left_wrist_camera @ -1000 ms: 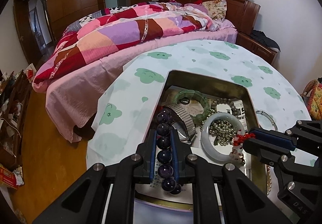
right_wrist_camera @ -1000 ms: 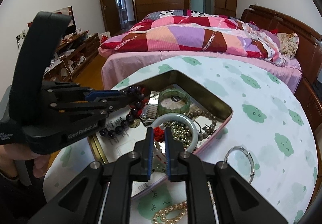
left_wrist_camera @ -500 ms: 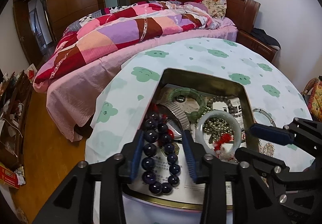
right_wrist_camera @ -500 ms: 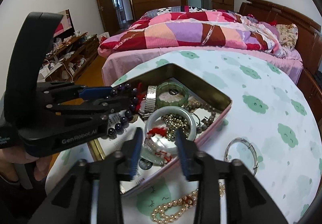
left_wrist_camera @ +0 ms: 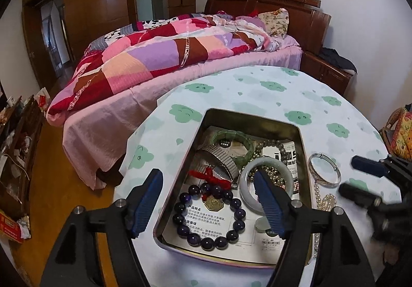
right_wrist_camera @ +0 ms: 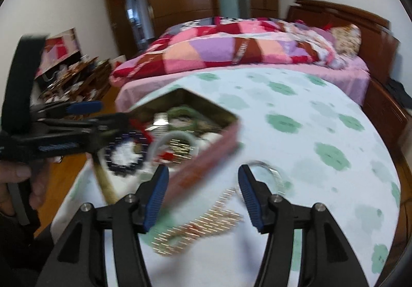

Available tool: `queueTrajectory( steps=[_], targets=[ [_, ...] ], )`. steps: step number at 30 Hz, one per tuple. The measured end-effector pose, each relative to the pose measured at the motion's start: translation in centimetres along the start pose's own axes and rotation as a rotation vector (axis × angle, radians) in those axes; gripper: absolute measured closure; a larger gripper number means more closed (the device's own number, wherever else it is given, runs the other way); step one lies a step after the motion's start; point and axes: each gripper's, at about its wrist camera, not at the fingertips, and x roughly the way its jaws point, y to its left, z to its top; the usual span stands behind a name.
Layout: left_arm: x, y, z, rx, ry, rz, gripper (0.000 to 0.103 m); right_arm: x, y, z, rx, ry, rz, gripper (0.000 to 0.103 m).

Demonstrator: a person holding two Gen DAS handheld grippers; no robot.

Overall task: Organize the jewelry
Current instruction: 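Move both open grippers back to the remaining jewelry on the cloth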

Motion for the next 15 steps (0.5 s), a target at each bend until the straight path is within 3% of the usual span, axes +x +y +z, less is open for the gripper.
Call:
queueTrajectory(
  steps=[7, 15],
  targets=[
    [1.2, -0.7, -0.8, -0.017, 0.020, 0.041, 0.030, 0.6, -6.2, -0.7, 0.143, 0.040, -0.133, 0.044],
    [0.6, -2.9, -1.2, 0.017, 0.008, -0.008, 0.030, 4.1, -5.7, -0.3, 0.073, 0.140, -0.170, 0.057]
  ],
)
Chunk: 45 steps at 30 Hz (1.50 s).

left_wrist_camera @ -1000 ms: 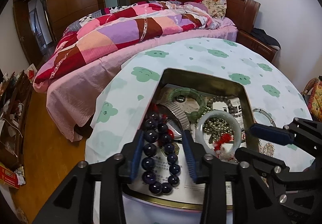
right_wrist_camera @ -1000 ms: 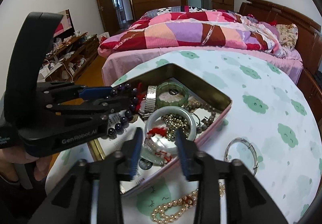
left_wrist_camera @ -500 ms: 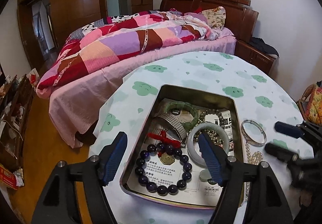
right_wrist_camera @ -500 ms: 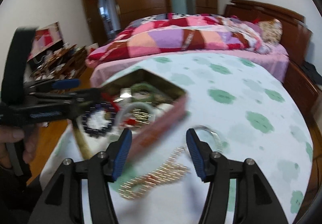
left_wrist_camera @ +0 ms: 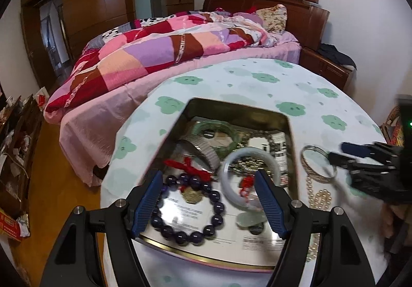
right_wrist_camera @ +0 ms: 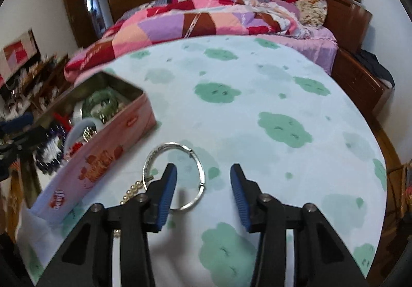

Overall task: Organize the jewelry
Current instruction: 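Move both open grippers back to the remaining jewelry on the cloth, then grasp the pearl necklace with the left gripper while the right grasps the silver bangle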

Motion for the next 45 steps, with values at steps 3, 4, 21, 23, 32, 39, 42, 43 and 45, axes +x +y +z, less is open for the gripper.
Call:
queueTrajectory(
  steps=[3, 4, 21, 23, 32, 39, 42, 43, 45],
  targets=[
    [-0.1, -0.9, -0.1, 0.024, 0.001, -0.013, 0.030, 1.1, 0.3, -0.4, -0.022, 0.038, 0.009, 0.077],
    [-0.2, -1.2, -0.1, 0.029, 0.001, -0.017, 0.030, 1.0, 0.4, -0.7, -0.033, 0.039, -0.013, 0.091],
    [-1.8, -9.9, -1.6, 0.249, -0.011, -0.180, 0.030, -3.1, -6.4, -4.5, 0.159, -0.011, -0.014, 0.093],
    [-1.4, -11.3, -2.2, 0.291, 0.003, -0.190, 0.030, -3.6, -7.3, -4.7, 0.208, -0.031, 0.044, 0.052],
    [1.2, -13.2, -3.9, 0.330, 0.093, -0.210, 0.052, -3.4, -4.3, -4.3, 0.066, -0.020, 0.060, 0.032],
    [1.1, -13.4, -3.9, 0.339, 0.077, -0.200, 0.052, -2.6, -4.0, -4.3, 0.022, 0.016, 0.064, 0.038],
    [1.1, -13.1, -3.8, 0.322, 0.080, -0.209, 0.052, -2.5, -3.5, -4.5, -0.005, 0.031, 0.013, 0.043],
    [1.1, -13.1, -3.8, 0.321, 0.079, -0.209, 0.052, -2.6, -3.5, -4.6, 0.000, 0.028, 0.010, 0.043],
    [0.9, -13.0, -3.8, 0.316, 0.073, -0.213, 0.052, -3.0, -4.0, -4.8, 0.027, 0.015, -0.008, 0.043]
  ],
)
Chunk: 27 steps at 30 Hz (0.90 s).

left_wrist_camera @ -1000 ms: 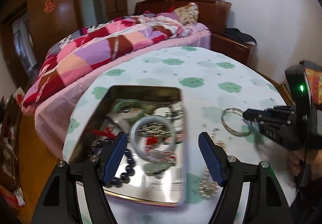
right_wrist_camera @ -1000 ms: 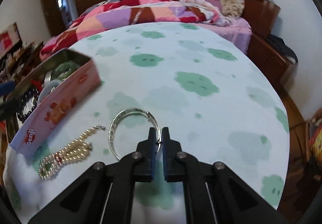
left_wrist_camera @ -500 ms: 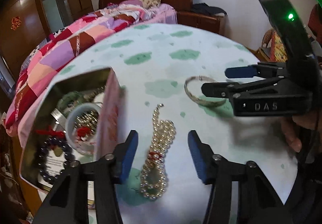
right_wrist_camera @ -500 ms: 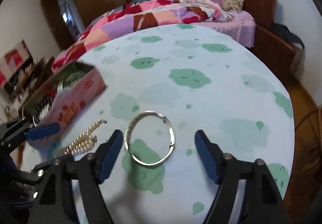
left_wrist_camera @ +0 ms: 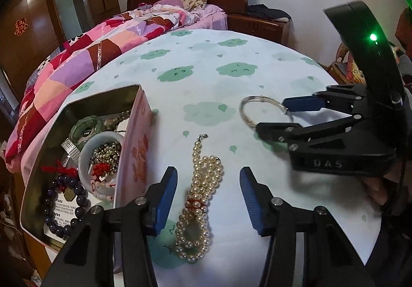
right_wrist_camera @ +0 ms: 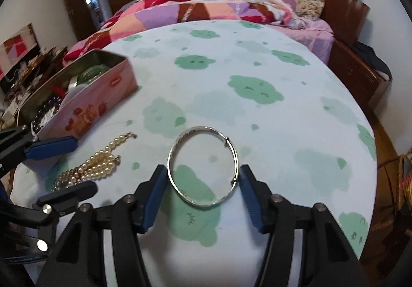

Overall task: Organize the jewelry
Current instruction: 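Grasp the pearl necklace with the left gripper while the right grasps the silver bangle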

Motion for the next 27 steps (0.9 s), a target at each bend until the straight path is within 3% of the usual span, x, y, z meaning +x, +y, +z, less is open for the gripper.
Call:
queueTrajectory(
  steps=[4, 7, 11, 13, 16, 19, 21, 27],
  targets=[
    [0.2, -0.6, 0.1, 0.020, 0.008, -0.013, 0.052, -1.0, -1.4, -0.8, 0.044, -0.028, -0.048, 0.043],
    [1.4, -1.1, -0.1, 0.031, 0.053, -0.018, 0.063, -0.9, -2.1, -1.0, 0.073, -0.028, -0.034, 0.043],
    [2.3, -0.6, 0.1, 0.001, 0.088, -0.004, 0.064, -1.0, -1.8, -0.8, 0.057, -0.033, -0.043, 0.043],
    [2.5, -0.2, 0.1, -0.028, 0.089, -0.027, 0.064, -1.0, -1.8, -0.9, 0.060, -0.034, -0.038, 0.043],
    [2.4, -0.4, 0.2, -0.020, 0.086, -0.059, 0.083, -1.0, -1.8, -0.9, 0.059, -0.036, -0.037, 0.043],
    [2.2, -0.8, 0.2, 0.002, 0.084, -0.052, 0.084, -1.1, -1.7, -0.9, 0.052, -0.049, -0.036, 0.043],
    [1.9, -0.6, 0.1, -0.005, 0.078, -0.051, 0.091, -1.4, -1.7, -1.0, 0.053, -0.066, -0.041, 0.043],
    [-0.3, 0.9, 0.2, -0.053, 0.026, -0.065, 0.091, -1.9, -1.0, -1.0, 0.043, -0.100, -0.025, 0.044]
  ],
)
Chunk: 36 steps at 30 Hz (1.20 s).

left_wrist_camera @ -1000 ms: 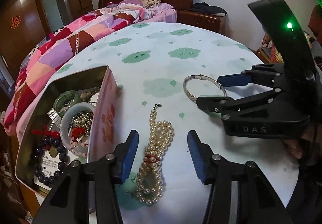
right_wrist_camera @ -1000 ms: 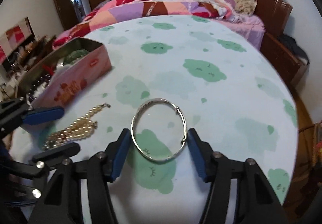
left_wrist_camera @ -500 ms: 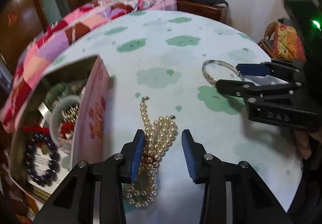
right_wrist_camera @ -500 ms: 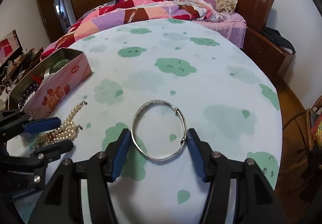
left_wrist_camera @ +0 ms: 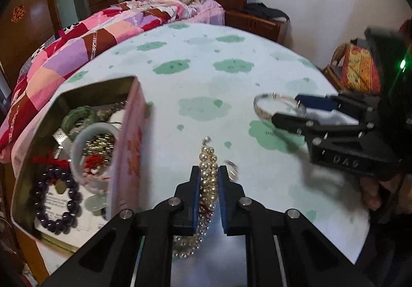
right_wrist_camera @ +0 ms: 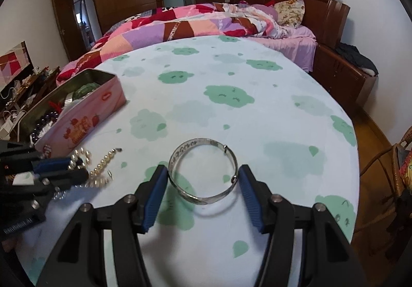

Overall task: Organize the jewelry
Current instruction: 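Grasp the pearl necklace with the left gripper while the right grasps the silver bangle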

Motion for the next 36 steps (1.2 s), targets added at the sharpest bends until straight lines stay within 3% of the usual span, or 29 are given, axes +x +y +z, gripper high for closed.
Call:
queueTrajectory(
  steps=[5, 6, 16, 24, 36],
  targets=[
    [-2.6, 0.5, 0.6, -0.020, -0.069, -0.010, 0.091, -1.0, 1.1, 0.6, -0.014, -0.028, 0.020, 0.044],
    [-3.3, 0.7, 0.8, -0.023, -0.085, -0.009, 0.098, -1.3, 1.3, 0.7, -0.016, -0.035, 0.022, 0.044],
    [-8.5, 2.5, 1.9, -0.068, -0.209, -0.018, 0.098, -3.4, 3.3, 1.8, -0.040, -0.091, 0.041, 0.045],
    [-12.3, 6.1, 2.9, -0.129, -0.305, 0.025, 0.098, -4.9, 5.4, 3.1, -0.058, -0.140, 0.082, 0.045],
    [-12.3, 9.8, 2.3, -0.184, -0.308, 0.128, 0.098, -6.1, 9.5, 6.1, -0.122, -0.189, 0.181, 0.045]
  ],
)
